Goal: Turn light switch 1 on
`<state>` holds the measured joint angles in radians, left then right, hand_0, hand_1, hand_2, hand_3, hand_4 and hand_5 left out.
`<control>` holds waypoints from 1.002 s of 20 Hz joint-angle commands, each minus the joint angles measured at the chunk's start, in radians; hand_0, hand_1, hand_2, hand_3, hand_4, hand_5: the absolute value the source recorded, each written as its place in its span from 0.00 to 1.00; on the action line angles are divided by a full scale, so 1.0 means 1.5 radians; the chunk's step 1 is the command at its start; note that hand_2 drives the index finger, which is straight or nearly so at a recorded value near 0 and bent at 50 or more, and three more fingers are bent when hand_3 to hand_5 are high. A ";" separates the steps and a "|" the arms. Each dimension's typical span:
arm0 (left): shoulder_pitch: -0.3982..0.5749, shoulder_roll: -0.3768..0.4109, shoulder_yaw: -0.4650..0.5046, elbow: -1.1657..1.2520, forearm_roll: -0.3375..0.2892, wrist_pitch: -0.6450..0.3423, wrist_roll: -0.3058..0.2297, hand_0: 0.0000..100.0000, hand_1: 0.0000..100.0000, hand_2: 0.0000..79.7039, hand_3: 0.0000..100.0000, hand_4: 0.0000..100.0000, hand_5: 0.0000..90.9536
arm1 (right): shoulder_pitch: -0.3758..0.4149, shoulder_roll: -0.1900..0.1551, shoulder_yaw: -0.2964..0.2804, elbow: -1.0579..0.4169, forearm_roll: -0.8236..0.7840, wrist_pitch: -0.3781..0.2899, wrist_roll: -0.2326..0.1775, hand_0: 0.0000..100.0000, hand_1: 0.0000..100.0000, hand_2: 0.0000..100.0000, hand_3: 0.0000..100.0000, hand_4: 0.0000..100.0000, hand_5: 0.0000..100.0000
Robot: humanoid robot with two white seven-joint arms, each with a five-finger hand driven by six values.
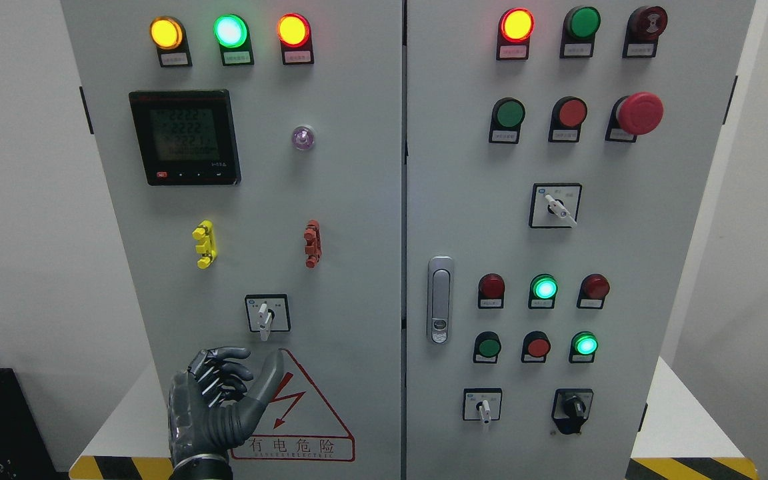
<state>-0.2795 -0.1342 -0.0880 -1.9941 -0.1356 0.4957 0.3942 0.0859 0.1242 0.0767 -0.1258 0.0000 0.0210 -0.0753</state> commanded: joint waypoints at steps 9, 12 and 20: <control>-0.019 -0.005 0.007 0.022 -0.001 0.001 0.006 0.05 0.80 0.66 0.79 0.82 0.76 | 0.000 0.000 0.000 0.000 -0.016 0.000 0.000 0.00 0.00 0.00 0.00 0.00 0.00; -0.029 -0.006 0.007 0.023 -0.001 0.001 0.006 0.06 0.80 0.66 0.79 0.82 0.76 | 0.000 0.000 0.000 0.000 -0.016 0.000 0.000 0.00 0.00 0.00 0.00 0.00 0.00; -0.044 -0.008 0.007 0.024 -0.001 0.022 0.006 0.07 0.81 0.67 0.80 0.82 0.77 | 0.000 0.000 0.000 0.000 -0.016 -0.001 0.000 0.00 0.00 0.00 0.00 0.00 0.00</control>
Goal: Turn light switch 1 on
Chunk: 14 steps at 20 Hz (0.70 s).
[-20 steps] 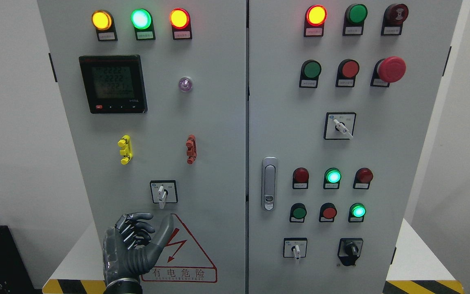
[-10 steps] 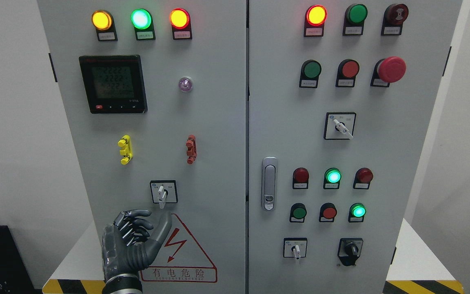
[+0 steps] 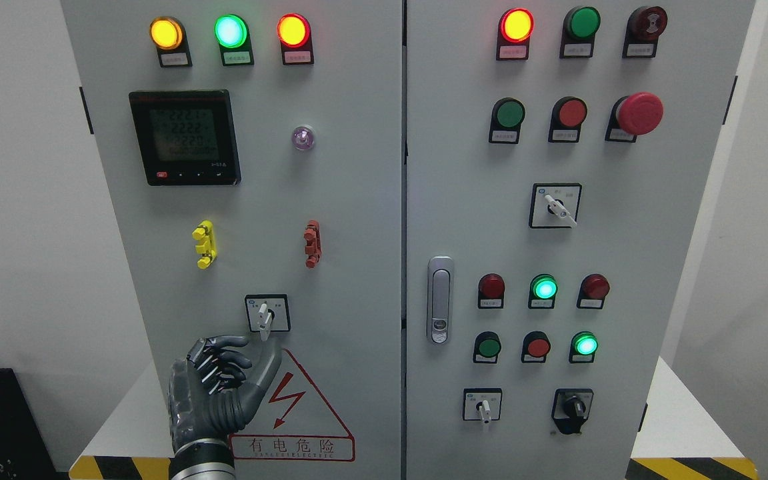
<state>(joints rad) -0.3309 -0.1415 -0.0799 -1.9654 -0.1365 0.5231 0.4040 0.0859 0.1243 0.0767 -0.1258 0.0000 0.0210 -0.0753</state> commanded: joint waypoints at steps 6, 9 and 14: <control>-0.013 -0.003 0.000 0.007 -0.011 0.007 0.000 0.08 0.81 0.69 0.82 0.83 0.78 | 0.000 0.000 0.000 0.000 -0.016 0.000 0.000 0.00 0.00 0.00 0.00 0.00 0.00; -0.017 -0.004 0.000 0.010 -0.014 0.008 0.000 0.08 0.81 0.71 0.84 0.84 0.80 | 0.000 0.000 0.000 0.000 -0.016 0.000 0.000 0.00 0.00 0.00 0.00 0.00 0.00; -0.018 -0.005 -0.002 0.014 -0.016 0.013 0.000 0.08 0.79 0.71 0.86 0.85 0.81 | 0.000 0.000 0.000 0.000 -0.016 0.000 0.000 0.00 0.00 0.00 0.00 0.00 0.00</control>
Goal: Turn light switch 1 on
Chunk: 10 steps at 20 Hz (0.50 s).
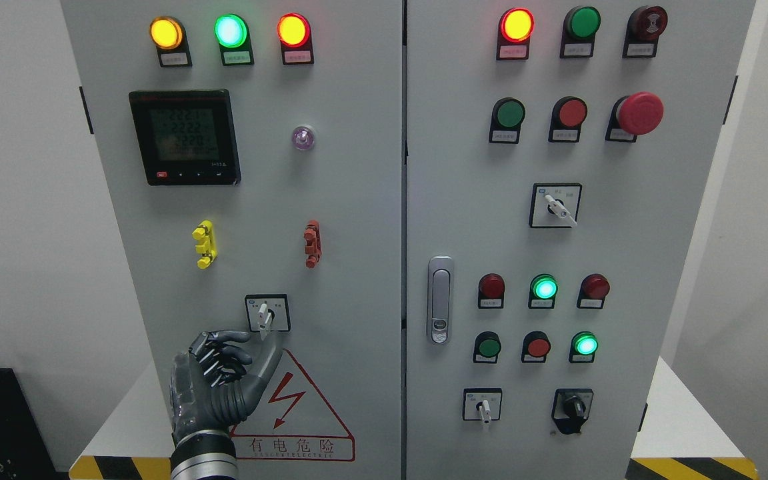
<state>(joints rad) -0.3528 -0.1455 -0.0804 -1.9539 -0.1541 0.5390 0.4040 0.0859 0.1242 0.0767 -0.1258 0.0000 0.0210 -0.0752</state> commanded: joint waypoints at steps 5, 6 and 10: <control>-0.004 -0.002 -0.001 0.009 -0.013 0.003 0.000 0.09 0.78 0.72 0.86 0.85 0.82 | 0.000 0.000 0.000 0.000 -0.016 0.000 0.000 0.00 0.00 0.00 0.00 0.00 0.00; -0.005 -0.002 -0.001 0.009 -0.014 0.003 0.000 0.09 0.77 0.72 0.87 0.86 0.82 | 0.000 0.000 0.000 0.000 -0.016 0.000 0.000 0.00 0.00 0.00 0.00 0.00 0.00; -0.008 -0.002 -0.001 0.010 -0.014 0.004 0.000 0.10 0.76 0.72 0.87 0.86 0.83 | 0.000 0.000 0.000 0.000 -0.016 0.000 0.000 0.00 0.00 0.00 0.00 0.00 0.00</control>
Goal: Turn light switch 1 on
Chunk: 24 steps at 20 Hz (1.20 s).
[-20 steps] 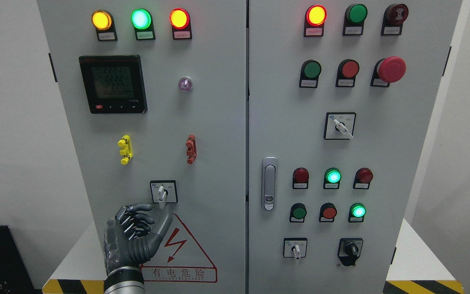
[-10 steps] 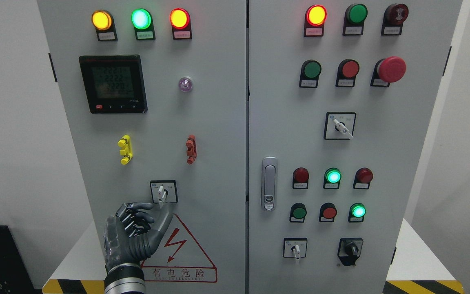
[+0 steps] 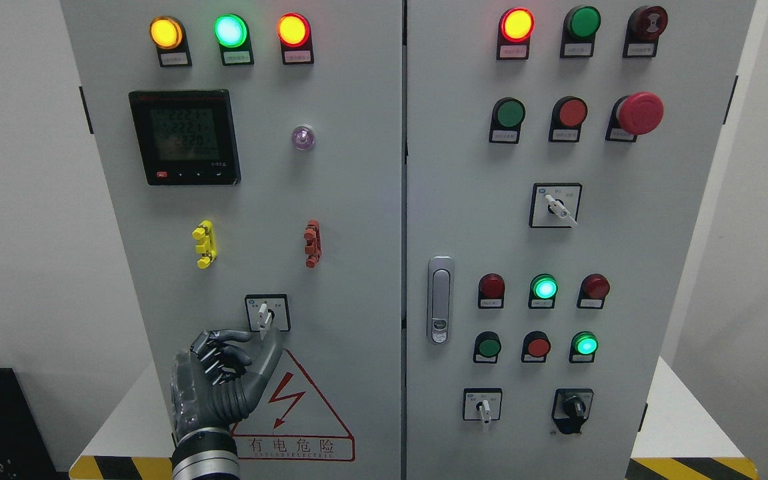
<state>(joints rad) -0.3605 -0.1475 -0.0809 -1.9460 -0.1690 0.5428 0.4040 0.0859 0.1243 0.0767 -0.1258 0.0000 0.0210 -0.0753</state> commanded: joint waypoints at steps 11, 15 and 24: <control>-0.011 -0.002 -0.004 0.018 -0.005 0.000 0.000 0.12 0.76 0.72 0.87 0.87 0.84 | 0.000 0.000 0.000 0.000 -0.016 0.000 0.000 0.00 0.00 0.00 0.00 0.00 0.00; -0.014 -0.002 -0.003 0.018 -0.004 0.005 -0.001 0.12 0.76 0.72 0.87 0.87 0.84 | 0.000 0.000 0.000 0.000 -0.016 0.000 0.000 0.00 0.00 0.00 0.00 0.00 0.00; -0.018 -0.002 -0.004 0.018 -0.003 0.013 -0.001 0.12 0.75 0.72 0.87 0.88 0.85 | 0.000 0.000 0.000 0.000 -0.016 0.000 0.000 0.00 0.00 0.00 0.00 0.00 0.00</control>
<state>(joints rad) -0.3832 -0.1500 -0.0864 -1.9235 -0.1739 0.5591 0.4021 0.0859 0.1242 0.0767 -0.1258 0.0000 0.0207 -0.0752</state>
